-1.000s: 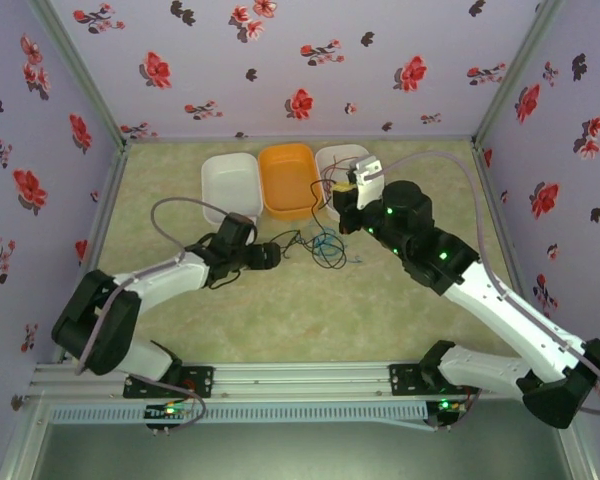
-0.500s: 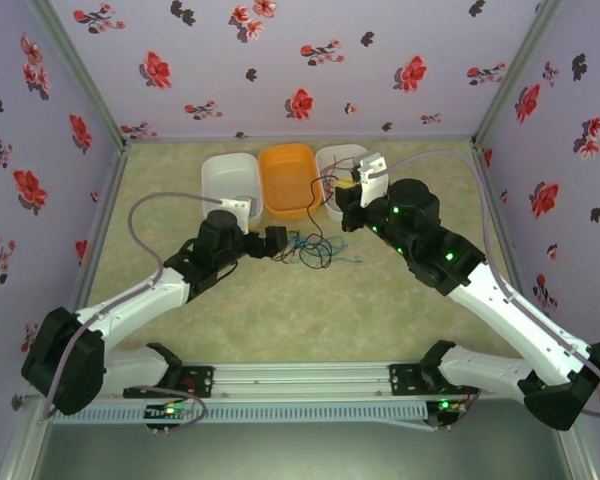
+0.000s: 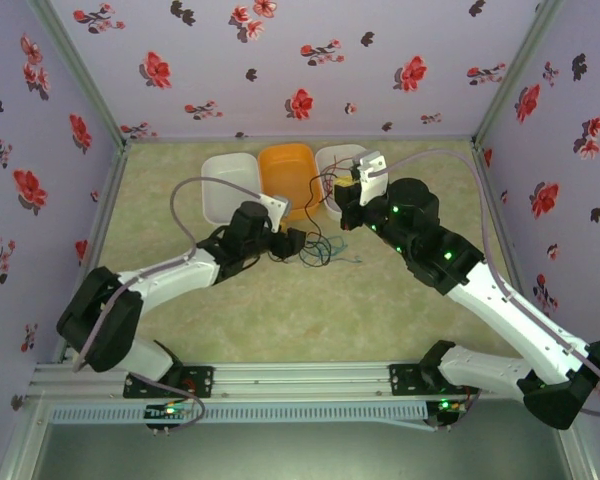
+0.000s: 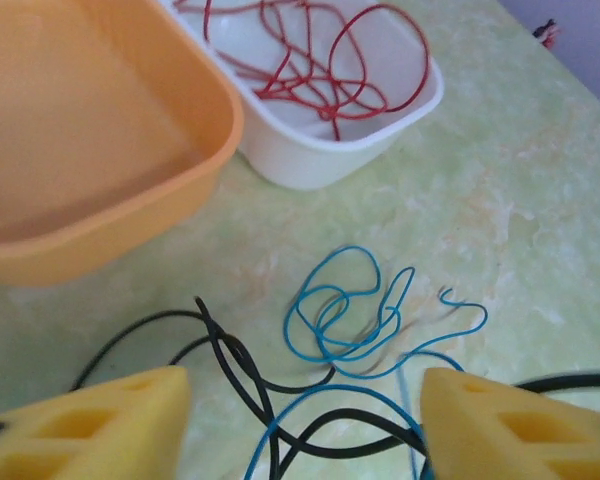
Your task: Untangle the cables
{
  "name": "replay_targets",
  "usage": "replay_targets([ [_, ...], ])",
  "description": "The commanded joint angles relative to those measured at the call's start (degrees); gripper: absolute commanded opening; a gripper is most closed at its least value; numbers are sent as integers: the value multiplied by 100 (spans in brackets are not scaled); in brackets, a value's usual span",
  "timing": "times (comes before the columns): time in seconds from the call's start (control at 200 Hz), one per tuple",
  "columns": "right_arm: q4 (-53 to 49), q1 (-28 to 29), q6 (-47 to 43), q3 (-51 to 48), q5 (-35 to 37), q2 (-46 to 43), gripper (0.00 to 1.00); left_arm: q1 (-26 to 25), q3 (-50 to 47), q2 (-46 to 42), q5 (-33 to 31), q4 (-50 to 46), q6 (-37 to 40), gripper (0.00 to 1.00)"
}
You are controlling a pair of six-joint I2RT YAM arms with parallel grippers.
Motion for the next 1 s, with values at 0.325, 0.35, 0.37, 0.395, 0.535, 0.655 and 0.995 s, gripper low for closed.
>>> replay_targets([
  [0.325, 20, 47, -149, 515, 407, -19, 0, -8, -210, 474, 310, -110, -122, 23],
  [0.35, 8, 46, -176, 556, 419, -31, 0, -8, -239, 507, 314, -82, -148, 20],
  [0.37, -5, 49, -195, 594, 422, -31, 0, -8, -258, 529, 313, -55, -167, 19],
  [0.395, -19, 49, -230, 626, 440, -40, 0, -8, -276, 567, 317, -36, -190, 17],
  [0.535, -168, 50, -364, 878, 571, -87, 0, 5, -337, 668, 292, 90, -265, 13],
  [0.655, -360, 48, -547, 1006, 503, -104, 0, 99, -462, 471, 277, 279, -375, 20],
  [0.995, -218, 46, -753, 681, 103, -263, 0, 340, -1300, -1306, 278, 1093, 565, 58],
])
